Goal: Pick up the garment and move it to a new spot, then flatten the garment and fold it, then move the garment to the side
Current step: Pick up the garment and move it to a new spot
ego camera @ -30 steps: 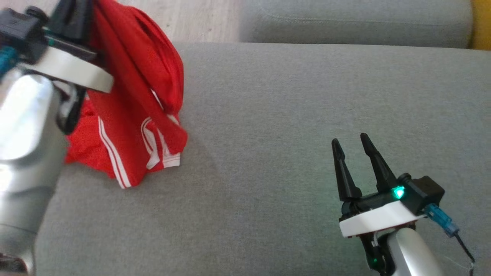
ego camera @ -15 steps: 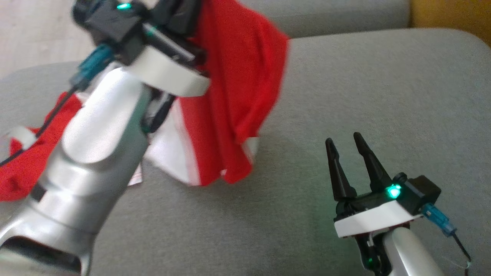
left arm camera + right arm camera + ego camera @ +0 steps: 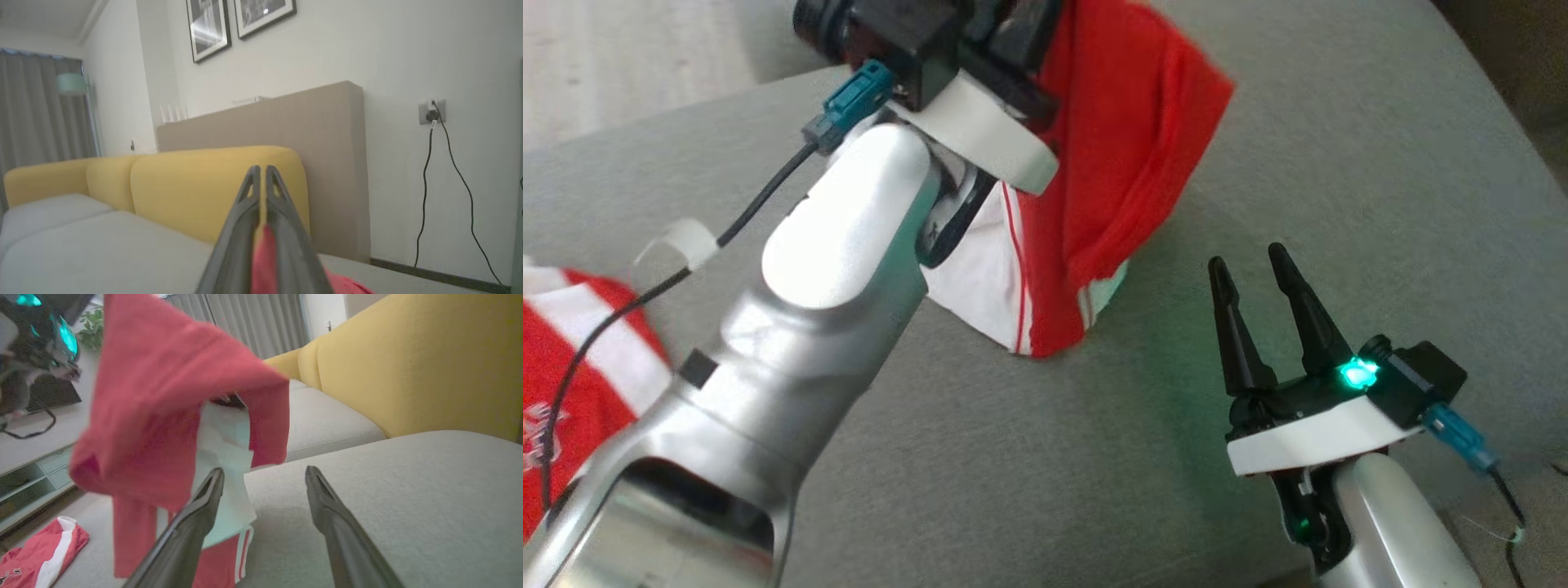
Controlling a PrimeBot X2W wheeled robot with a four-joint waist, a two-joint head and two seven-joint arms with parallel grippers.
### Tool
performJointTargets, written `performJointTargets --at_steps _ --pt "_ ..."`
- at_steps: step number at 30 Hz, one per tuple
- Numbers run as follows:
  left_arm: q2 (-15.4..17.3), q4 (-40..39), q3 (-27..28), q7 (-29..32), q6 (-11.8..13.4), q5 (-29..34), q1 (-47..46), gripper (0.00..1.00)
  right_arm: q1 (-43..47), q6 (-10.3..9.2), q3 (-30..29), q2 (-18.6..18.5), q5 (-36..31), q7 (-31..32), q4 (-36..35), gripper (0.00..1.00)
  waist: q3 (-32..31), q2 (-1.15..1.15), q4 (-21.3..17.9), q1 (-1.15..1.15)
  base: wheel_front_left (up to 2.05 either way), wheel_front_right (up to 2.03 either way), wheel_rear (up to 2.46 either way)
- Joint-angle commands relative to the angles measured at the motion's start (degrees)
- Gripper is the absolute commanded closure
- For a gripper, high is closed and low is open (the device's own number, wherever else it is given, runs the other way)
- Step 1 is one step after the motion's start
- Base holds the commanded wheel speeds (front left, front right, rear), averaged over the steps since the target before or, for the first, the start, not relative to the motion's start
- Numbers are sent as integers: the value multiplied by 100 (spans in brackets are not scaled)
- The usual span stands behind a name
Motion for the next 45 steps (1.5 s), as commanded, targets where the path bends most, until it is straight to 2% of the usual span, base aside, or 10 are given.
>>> performJointTargets --at_steps 1,7,12,16,20,23,28,31,39,45 --pt "66 171 143 -13 -42 -92 -146 0 -221 -4 123 -11 50 -62 -221 0 194 0 -307 -1 0 0 0" --pt "149 952 120 -178 -166 -215 -154 0 -202 -4 -52 -11 78 -62 -287 0 255 0 -290 -1 0 0 0" --pt "483 1075 310 -293 -198 -178 65 0 -61 -4 -201 -11 -64 -62 -248 0 68 0 230 -1 0 0 0" --pt "793 654 551 -303 -151 -31 613 0 11 -4 -314 -11 -191 -62 -218 0 -117 0 633 -1 0 0 0" --pt "1038 -18 1002 -304 72 59 1608 0 62 -4 -411 -11 -388 -62 -169 0 -308 0 952 -1 0 0 0" --pt "1092 -578 1267 -305 252 184 2519 0 112 -4 -592 -11 -500 -62 -143 0 -422 0 1172 -1 0 0 0" --pt "914 -1398 1711 -305 596 493 3876 0 230 -4 -781 -11 -659 -62 -141 0 -589 0 1451 -1 0 0 0" --pt "743 -1721 1880 -305 670 792 4532 0 315 -4 -845 -11 -702 -62 -129 0 -664 0 1537 -1 0 0 0" --pt "368 -1870 2246 -306 595 1281 5327 0 472 -4 -906 -11 -695 -62 -77 0 -779 0 1524 -1 0 0 0" --pt "165 -1870 2601 -306 385 1500 5568 0 547 -4 -947 -11 -673 -62 -67 0 -828 0 1463 -1 0 0 0"
